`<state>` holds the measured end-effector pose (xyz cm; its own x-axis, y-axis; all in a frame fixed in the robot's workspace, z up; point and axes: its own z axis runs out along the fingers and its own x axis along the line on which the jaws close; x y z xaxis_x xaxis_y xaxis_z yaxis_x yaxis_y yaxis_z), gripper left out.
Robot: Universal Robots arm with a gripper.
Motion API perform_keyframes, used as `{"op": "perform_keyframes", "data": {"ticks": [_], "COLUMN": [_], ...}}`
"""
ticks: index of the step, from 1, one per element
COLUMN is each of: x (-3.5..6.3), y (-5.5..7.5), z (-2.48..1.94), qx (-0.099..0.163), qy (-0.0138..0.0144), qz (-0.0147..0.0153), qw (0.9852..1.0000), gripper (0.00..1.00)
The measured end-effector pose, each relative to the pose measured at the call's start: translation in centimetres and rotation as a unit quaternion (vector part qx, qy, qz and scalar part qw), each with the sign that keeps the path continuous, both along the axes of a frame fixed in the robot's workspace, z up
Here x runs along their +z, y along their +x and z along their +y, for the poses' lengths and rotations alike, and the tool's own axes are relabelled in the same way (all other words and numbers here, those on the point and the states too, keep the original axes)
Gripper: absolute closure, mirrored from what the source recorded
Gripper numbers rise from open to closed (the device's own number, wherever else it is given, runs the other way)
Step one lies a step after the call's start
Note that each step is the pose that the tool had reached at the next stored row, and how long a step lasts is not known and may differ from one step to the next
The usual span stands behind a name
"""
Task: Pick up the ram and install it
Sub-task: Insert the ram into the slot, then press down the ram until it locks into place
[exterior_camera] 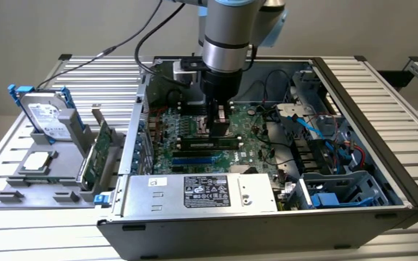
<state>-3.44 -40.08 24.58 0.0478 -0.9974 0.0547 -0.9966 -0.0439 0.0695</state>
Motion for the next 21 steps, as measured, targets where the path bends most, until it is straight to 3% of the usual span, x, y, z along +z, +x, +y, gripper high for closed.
{"op": "perform_keyframes", "data": {"ticks": [3, 5, 8, 9, 12, 21], "x": [0.16, 0.16, 0.17, 0.17, 0.18, 0.19], "y": [0.0, 0.0, 0.0, 0.0, 0.0, 0.0], "z": [0.0, 0.0, 0.0, 0.0, 0.0, 0.0], "qx": [0.0, 0.0, 0.0, 0.0, 0.0, 0.0], "qy": [0.0002, 0.0002, 0.0001, 0.0001, 0.0001, 0.0001], "qz": [-0.0001, -0.0001, -0.0001, -0.0001, 0.0, 0.0], "qw": [1.0, 1.0, 1.0, 1.0, 1.0, 1.0], "gripper": [0.51, 0.64, 0.69, 0.81, 0.89, 0.89]}}
